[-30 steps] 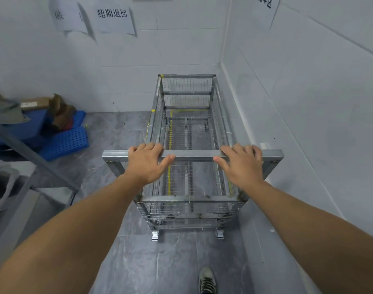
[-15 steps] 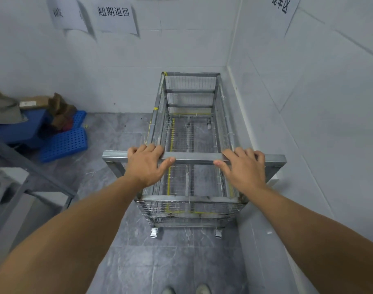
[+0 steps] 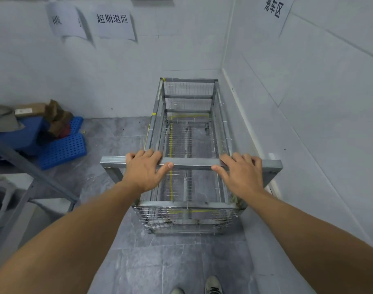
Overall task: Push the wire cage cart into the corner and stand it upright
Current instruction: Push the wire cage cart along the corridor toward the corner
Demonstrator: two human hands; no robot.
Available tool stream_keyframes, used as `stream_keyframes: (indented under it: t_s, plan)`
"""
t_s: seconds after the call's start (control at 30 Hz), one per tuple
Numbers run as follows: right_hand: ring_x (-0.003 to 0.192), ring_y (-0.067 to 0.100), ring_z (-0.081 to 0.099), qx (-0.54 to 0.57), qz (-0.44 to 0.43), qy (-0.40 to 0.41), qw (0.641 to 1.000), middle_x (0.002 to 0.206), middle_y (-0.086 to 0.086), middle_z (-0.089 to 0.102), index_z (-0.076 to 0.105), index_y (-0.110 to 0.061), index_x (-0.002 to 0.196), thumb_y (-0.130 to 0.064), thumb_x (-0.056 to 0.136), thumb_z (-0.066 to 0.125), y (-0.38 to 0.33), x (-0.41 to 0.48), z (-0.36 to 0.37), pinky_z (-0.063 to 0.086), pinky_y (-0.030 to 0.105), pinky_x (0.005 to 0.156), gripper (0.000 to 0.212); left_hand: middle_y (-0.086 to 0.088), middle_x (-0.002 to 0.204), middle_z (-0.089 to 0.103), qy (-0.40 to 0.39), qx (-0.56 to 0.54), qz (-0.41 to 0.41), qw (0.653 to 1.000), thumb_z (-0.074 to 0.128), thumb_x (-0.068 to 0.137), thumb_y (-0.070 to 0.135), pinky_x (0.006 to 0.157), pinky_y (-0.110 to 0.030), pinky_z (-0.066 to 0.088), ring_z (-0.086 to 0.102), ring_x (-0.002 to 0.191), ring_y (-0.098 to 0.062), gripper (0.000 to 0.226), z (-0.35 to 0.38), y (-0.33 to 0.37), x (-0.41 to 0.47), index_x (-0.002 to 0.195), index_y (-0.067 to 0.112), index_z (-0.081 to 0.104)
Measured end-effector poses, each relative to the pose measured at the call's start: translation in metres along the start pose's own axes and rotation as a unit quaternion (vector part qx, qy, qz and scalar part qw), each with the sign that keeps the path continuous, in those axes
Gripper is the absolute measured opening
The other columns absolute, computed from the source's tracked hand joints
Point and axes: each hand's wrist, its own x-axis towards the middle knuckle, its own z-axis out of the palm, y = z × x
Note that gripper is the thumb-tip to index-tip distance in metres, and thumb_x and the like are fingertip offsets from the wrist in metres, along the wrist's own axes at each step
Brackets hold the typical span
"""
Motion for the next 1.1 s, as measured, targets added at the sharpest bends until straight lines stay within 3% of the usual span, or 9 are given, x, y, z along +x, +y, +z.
stream_keyframes:
  t_s: [0.47, 0.73, 1.1]
  plan:
    - [0.096, 0.018, 0.049, -0.003, 0.005, 0.007, 1.000, 0.099, -0.012, 0.059, 0.057, -0.038, 0.113, -0.072, 0.093, 0.022, -0.013, -0.069, -0.010, 0.026, 0.042, 0.091, 0.052, 0.009, 0.089, 0.052, -0.002, -0.018, -0.003, 1.000, 0.011, 0.085, 0.075, 0.085, -0.039, 0.024, 0.044, 0.087, -0.016, 0.058, -0.008, 0.015, -0.067, 0.088, 0.029, 0.046]
    - [0.090, 0.019, 0.049, -0.006, -0.002, 0.010, 1.000, 0.092, -0.010, 0.058, 0.057, -0.037, 0.105, -0.073, 0.091, 0.020, -0.007, -0.143, -0.027, 0.027, 0.040, 0.085, 0.054, 0.010, 0.084, 0.049, 0.019, 0.006, 0.000, 1.000, 0.014, 0.089, 0.072, 0.080, -0.037, 0.023, 0.041, 0.081, -0.015, 0.050, -0.012, 0.048, -0.141, 0.086, 0.031, 0.042]
    - [0.092, 0.019, 0.049, -0.011, 0.012, -0.007, 1.000, 0.093, -0.010, 0.058, 0.055, -0.038, 0.104, -0.071, 0.093, 0.020, -0.062, -0.201, -0.040, 0.028, 0.040, 0.087, 0.049, 0.011, 0.086, 0.049, -0.002, -0.005, 0.014, 1.000, 0.022, 0.091, 0.070, 0.080, -0.037, 0.022, 0.043, 0.083, -0.015, 0.039, -0.028, 0.017, -0.200, 0.087, 0.035, 0.038]
